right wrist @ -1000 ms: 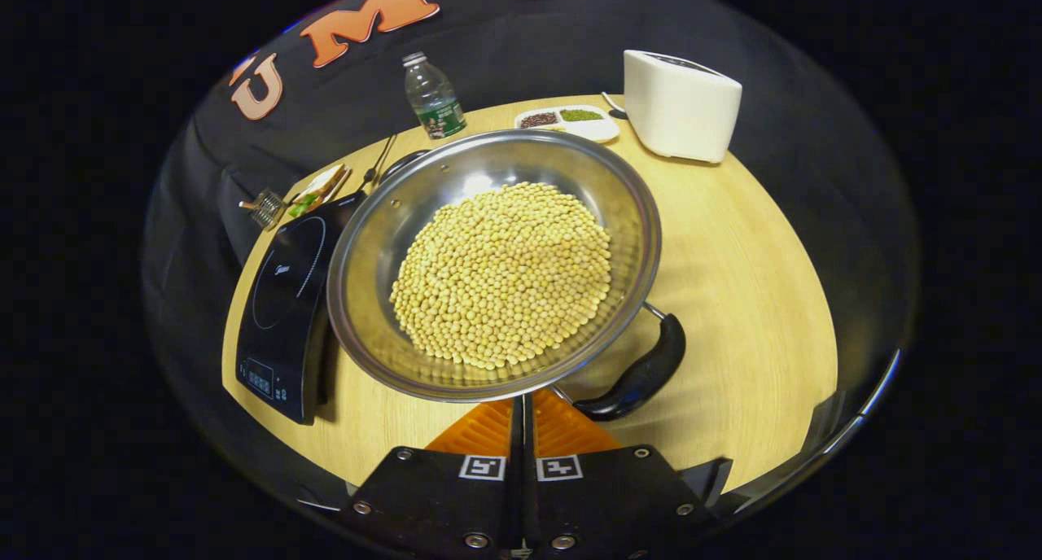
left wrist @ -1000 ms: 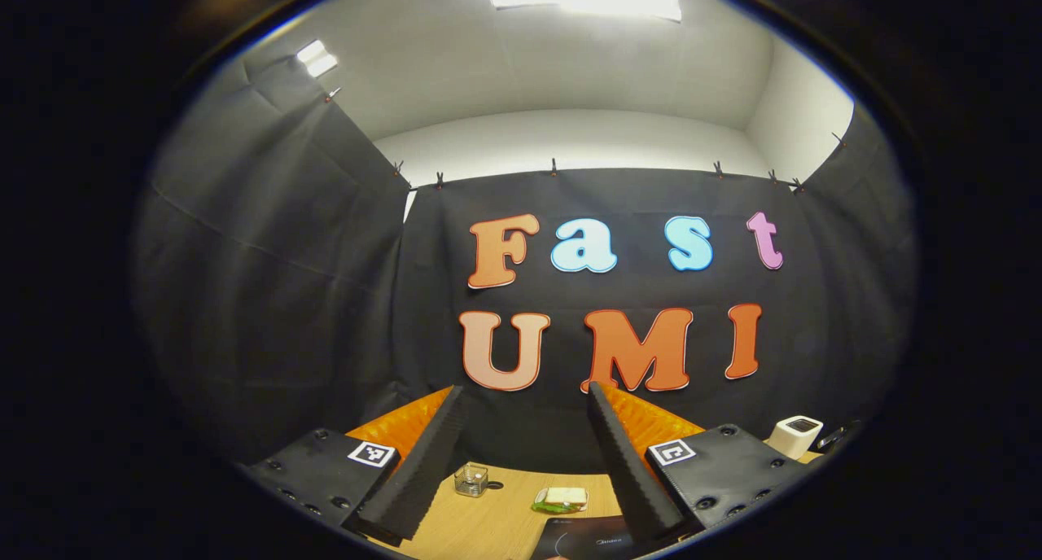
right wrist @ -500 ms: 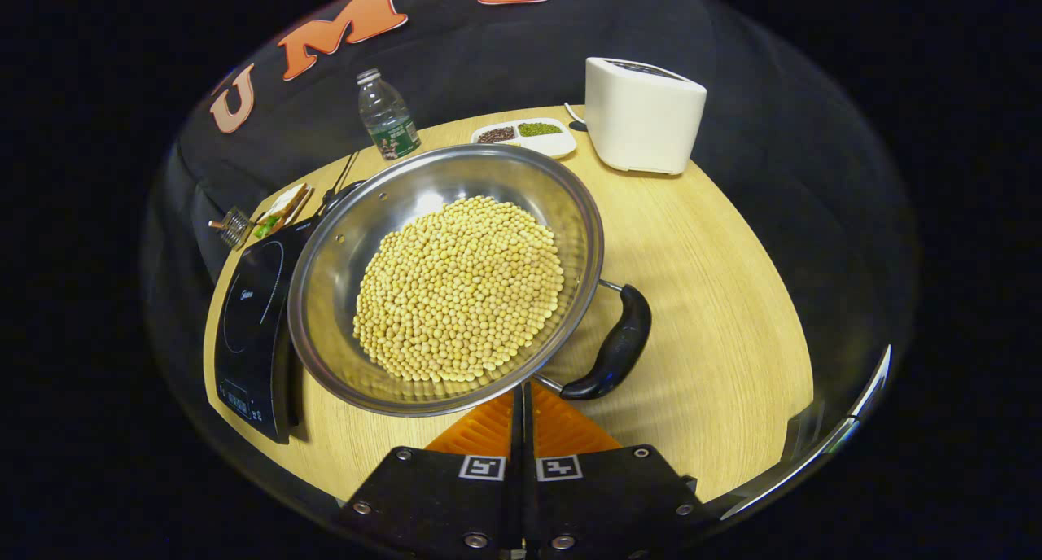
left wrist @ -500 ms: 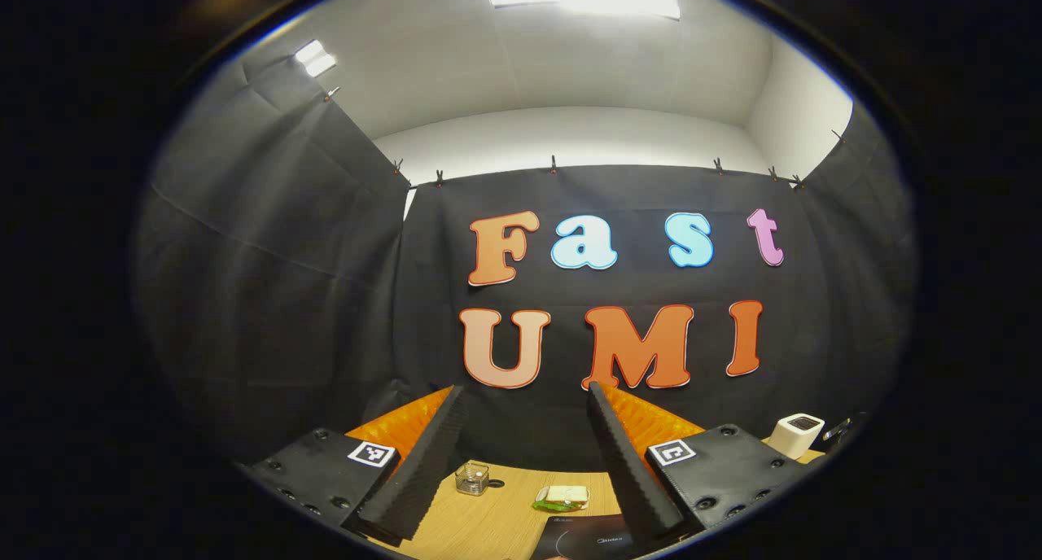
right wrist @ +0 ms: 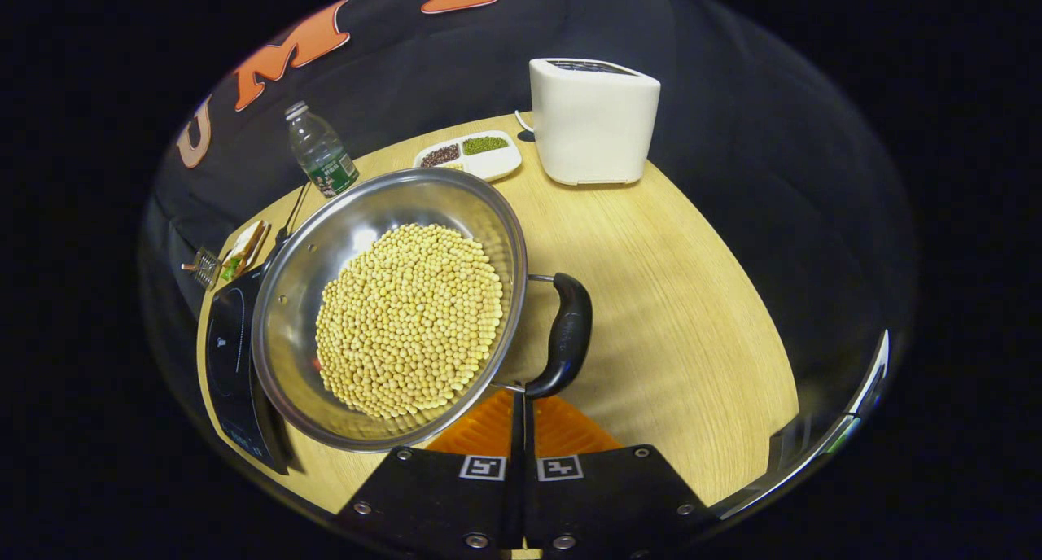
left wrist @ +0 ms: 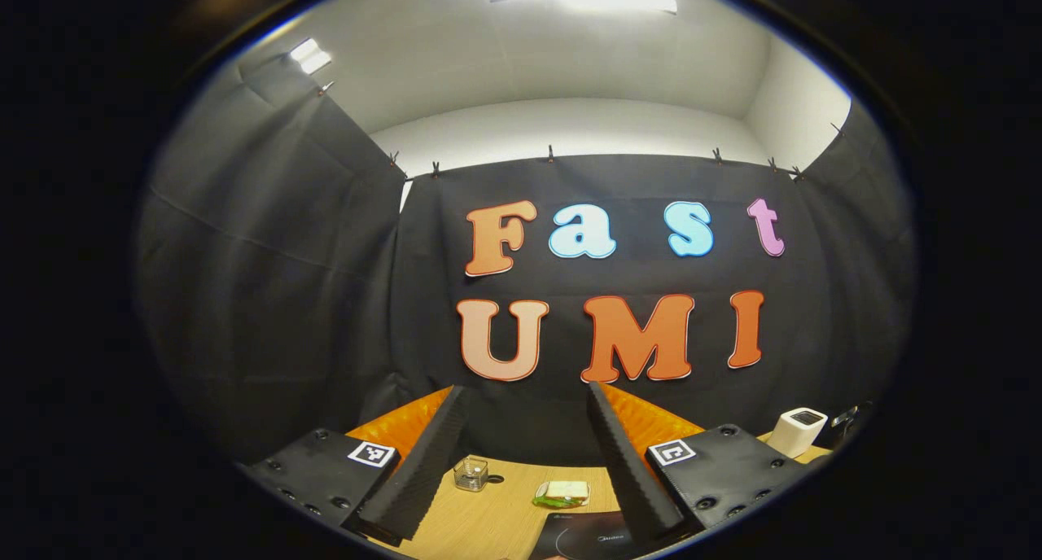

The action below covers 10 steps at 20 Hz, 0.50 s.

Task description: First push the handle of the pot to place it horizontally, then grasp the pot with both hands and set it on the induction cooktop.

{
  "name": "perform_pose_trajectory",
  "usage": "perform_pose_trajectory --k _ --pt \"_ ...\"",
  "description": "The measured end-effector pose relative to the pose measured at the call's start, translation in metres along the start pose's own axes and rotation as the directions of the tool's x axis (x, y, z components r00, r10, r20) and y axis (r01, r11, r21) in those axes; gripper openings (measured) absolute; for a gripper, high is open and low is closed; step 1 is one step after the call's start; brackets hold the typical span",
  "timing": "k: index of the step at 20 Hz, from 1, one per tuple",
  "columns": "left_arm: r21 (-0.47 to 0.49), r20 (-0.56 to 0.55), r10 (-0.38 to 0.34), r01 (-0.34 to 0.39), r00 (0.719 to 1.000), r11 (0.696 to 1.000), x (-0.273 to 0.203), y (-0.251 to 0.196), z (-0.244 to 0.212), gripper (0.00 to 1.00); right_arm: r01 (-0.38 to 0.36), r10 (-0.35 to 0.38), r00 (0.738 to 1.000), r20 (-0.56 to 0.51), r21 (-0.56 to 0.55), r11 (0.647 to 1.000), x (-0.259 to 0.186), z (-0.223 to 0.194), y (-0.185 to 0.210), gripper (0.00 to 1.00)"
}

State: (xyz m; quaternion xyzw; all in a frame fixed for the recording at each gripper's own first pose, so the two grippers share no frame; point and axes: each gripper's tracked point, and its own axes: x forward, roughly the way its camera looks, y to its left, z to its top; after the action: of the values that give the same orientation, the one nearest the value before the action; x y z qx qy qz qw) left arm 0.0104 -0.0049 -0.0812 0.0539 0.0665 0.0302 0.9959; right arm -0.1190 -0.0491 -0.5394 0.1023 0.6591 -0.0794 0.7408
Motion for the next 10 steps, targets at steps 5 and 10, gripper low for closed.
perform_pose_trajectory --k 5,10 --pt "0.007 -0.031 -0.005 0.005 1.0 1.0 0.01 0.0 -0.013 0.97 0.015 -0.016 1.0 0.006 0.045 0.999 0.01 0.019 -0.01 0.0" --pt "0.043 -0.083 -0.042 0.045 0.996 0.998 0.017 -0.023 -0.041 0.98 0.021 -0.02 1.0 -0.012 0.048 0.999 0.021 0.036 -0.01 0.0"
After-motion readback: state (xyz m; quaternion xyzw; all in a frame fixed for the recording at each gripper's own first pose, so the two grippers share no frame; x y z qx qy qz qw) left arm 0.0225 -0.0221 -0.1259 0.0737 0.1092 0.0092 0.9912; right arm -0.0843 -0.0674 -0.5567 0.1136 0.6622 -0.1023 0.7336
